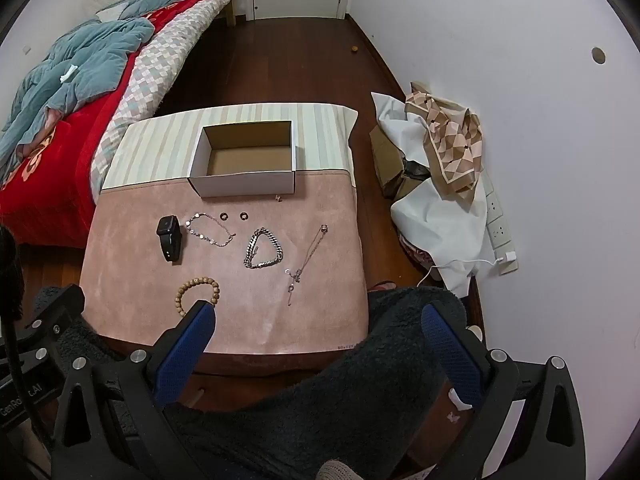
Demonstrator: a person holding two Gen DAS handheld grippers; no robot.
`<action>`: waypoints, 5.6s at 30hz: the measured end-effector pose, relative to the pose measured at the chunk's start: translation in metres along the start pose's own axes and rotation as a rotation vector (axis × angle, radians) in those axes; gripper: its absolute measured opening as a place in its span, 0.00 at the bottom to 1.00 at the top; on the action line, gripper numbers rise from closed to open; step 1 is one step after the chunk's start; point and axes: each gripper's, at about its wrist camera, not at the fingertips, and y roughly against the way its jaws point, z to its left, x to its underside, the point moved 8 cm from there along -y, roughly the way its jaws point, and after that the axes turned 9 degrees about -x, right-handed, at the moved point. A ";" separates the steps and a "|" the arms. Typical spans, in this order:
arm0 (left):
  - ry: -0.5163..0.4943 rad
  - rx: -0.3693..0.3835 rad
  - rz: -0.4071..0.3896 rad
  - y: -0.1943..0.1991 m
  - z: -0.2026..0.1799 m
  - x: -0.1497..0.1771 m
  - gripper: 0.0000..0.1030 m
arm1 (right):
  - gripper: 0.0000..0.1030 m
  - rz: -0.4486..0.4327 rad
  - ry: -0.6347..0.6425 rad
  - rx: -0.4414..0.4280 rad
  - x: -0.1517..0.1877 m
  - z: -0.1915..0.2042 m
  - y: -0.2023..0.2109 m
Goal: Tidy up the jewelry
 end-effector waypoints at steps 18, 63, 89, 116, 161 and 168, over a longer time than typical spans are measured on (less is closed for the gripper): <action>-0.001 -0.003 -0.002 0.000 0.000 0.000 1.00 | 1.00 -0.001 0.003 -0.002 -0.004 0.001 0.005; -0.064 -0.422 0.150 -0.191 0.085 0.015 1.00 | 0.58 0.337 -0.019 -0.180 0.044 0.097 -0.256; -0.035 -0.109 0.197 -0.248 -0.016 -0.019 0.96 | 0.09 0.148 -0.166 -0.123 0.015 0.019 -0.242; -0.094 -0.039 -0.020 -0.191 -0.034 -0.068 0.15 | 0.09 0.039 -0.130 -0.277 -0.037 0.043 -0.179; -0.028 0.066 0.047 -0.247 -0.066 -0.205 0.92 | 0.69 0.067 -0.052 -0.262 -0.203 0.023 -0.252; -0.042 -0.080 -0.064 -0.234 -0.041 -0.183 0.99 | 0.92 0.033 0.017 -0.085 -0.177 0.018 -0.248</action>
